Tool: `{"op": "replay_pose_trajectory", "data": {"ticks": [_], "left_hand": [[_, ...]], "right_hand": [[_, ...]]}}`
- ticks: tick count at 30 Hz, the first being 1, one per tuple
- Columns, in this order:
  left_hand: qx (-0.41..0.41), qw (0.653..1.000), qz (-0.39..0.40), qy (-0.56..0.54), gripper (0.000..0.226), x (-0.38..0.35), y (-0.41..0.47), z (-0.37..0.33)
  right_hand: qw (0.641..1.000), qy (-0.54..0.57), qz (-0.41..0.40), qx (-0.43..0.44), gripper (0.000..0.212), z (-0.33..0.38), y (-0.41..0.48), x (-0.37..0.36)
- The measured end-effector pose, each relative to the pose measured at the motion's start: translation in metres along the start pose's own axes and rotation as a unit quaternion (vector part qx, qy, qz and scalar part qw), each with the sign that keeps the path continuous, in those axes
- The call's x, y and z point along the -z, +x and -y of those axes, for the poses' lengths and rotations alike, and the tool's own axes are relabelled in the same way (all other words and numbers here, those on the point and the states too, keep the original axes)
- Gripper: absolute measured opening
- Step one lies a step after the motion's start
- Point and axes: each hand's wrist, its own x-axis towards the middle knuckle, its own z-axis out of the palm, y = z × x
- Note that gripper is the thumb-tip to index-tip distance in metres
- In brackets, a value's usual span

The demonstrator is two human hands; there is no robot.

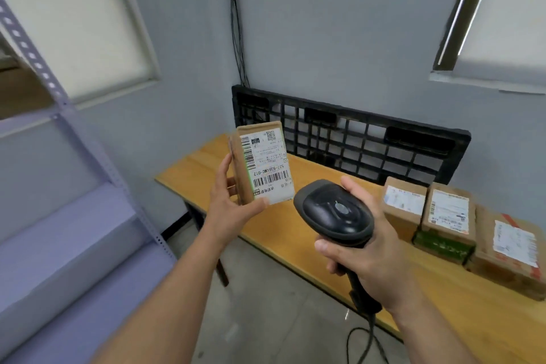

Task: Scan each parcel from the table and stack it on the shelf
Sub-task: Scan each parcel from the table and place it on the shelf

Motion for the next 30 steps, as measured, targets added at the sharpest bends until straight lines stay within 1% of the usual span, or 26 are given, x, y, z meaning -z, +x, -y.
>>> {"op": "replay_pose_trajectory", "data": {"ticks": [7,12,16,24,30], "left_hand": [[0.039,0.993,-0.111,-0.010,0.095,0.063,-0.068,0.007],[0.056,0.979,-0.193,-0.020,0.088,0.116,-0.109,0.011],[0.058,0.966,-0.251,-0.023,0.086,0.165,-0.142,0.017],[0.056,0.947,-0.315,-0.001,0.078,0.287,-0.212,0.016],[0.069,0.930,-0.361,0.011,0.080,0.375,-0.270,0.025]], "right_hand": [[0.995,0.017,0.091,0.029,0.092,-0.010,0.002,-0.056],[0.986,0.017,0.160,0.042,0.092,0.001,0.001,-0.108],[0.977,0.017,0.200,0.071,0.093,0.010,-0.004,-0.158],[0.958,0.043,0.275,0.068,0.092,0.034,-0.037,-0.284],[0.947,0.043,0.309,0.074,0.092,0.054,-0.074,-0.375]]}}
